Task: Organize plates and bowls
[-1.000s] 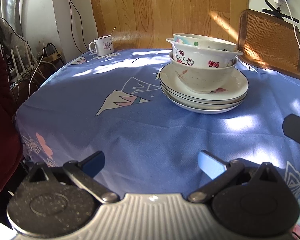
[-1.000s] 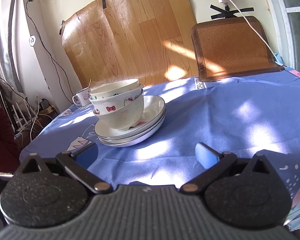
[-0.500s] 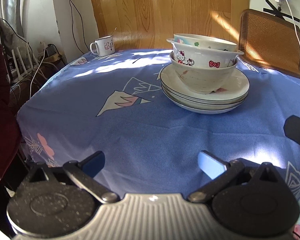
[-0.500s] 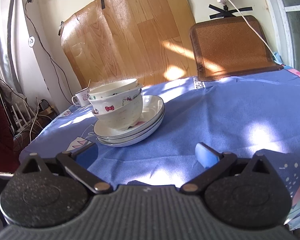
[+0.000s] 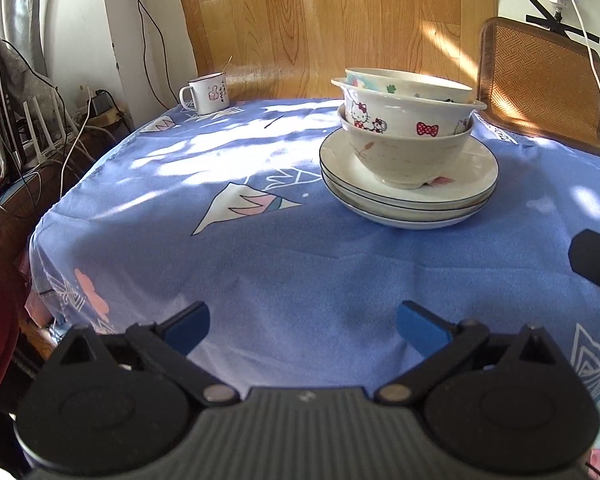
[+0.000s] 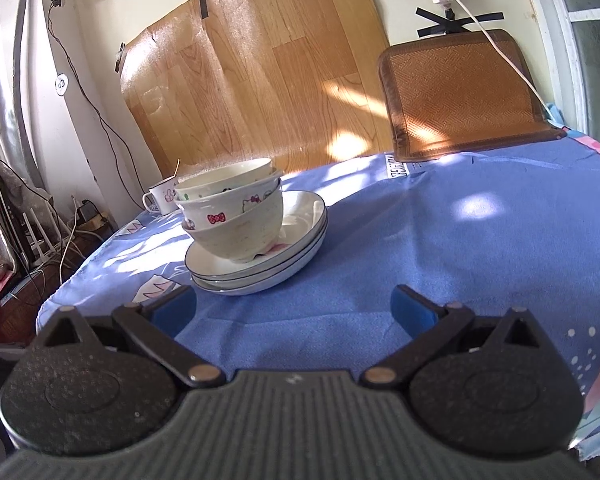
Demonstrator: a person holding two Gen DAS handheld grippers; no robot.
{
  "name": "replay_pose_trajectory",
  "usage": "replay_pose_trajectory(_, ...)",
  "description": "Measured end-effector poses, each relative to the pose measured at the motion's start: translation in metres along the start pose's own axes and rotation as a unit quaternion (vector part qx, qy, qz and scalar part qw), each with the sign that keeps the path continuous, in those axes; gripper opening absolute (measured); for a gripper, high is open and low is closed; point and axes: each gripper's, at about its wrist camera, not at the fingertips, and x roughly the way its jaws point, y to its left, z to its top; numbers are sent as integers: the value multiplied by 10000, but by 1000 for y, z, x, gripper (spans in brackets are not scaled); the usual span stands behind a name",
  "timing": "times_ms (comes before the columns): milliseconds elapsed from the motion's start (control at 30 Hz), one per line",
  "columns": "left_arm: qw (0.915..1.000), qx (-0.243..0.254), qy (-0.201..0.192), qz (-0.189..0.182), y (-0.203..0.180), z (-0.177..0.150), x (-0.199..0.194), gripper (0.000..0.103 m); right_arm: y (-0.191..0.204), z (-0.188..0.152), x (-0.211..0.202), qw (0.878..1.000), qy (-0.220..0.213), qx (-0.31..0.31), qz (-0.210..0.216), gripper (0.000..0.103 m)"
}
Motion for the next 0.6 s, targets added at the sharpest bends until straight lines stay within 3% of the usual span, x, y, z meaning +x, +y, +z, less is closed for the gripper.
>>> replay_pose_trajectory(600, 9999, 59, -85, -36, 1, -3, -1, 103, -1, -3, 1, 10000, 44, -5, 15, 103)
